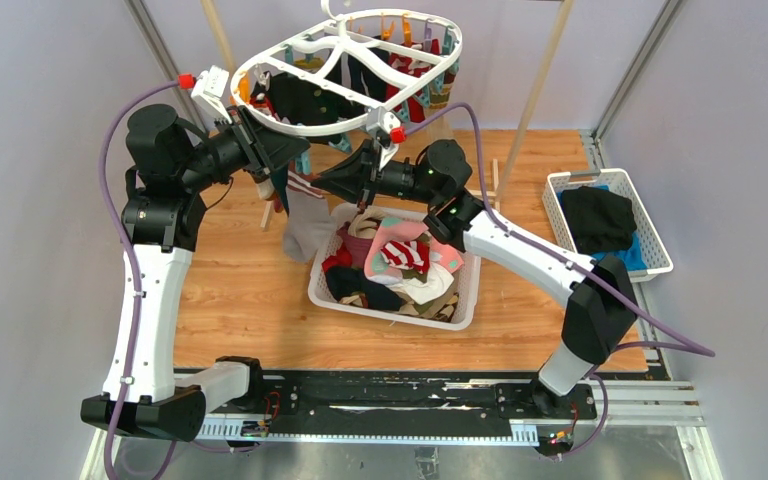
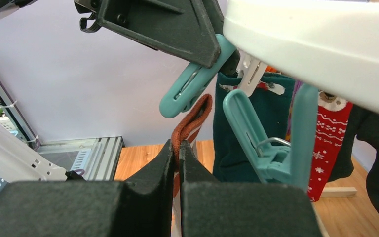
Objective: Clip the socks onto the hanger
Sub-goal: Clamp the sock onto the hanger.
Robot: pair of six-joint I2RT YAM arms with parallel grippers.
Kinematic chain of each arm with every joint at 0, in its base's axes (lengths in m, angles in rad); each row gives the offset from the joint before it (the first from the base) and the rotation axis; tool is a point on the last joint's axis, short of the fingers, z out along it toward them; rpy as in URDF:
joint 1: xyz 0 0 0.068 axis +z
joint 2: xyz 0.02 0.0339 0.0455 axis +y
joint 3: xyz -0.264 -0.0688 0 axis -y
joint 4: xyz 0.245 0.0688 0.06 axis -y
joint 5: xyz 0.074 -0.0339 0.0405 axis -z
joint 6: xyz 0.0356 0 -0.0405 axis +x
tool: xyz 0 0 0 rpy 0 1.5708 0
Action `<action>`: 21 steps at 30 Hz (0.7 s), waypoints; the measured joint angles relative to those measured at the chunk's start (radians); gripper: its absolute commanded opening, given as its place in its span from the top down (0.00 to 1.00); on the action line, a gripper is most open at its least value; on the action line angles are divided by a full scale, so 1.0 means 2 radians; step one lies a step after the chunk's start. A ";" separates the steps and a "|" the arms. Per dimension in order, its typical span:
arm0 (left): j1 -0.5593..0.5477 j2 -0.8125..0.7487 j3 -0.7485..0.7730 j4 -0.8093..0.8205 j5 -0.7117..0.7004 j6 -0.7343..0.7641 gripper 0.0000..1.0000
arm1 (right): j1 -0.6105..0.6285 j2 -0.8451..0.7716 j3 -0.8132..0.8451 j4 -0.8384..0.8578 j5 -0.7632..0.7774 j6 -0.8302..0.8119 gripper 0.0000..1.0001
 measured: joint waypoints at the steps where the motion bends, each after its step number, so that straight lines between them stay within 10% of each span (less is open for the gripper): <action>1: 0.000 0.000 0.000 0.001 0.002 0.000 0.91 | -0.001 0.002 0.000 0.004 -0.001 0.002 1.00; 21: 0.000 0.001 -0.002 0.001 0.008 0.000 0.91 | -0.008 0.013 -0.001 0.033 -0.041 0.023 1.00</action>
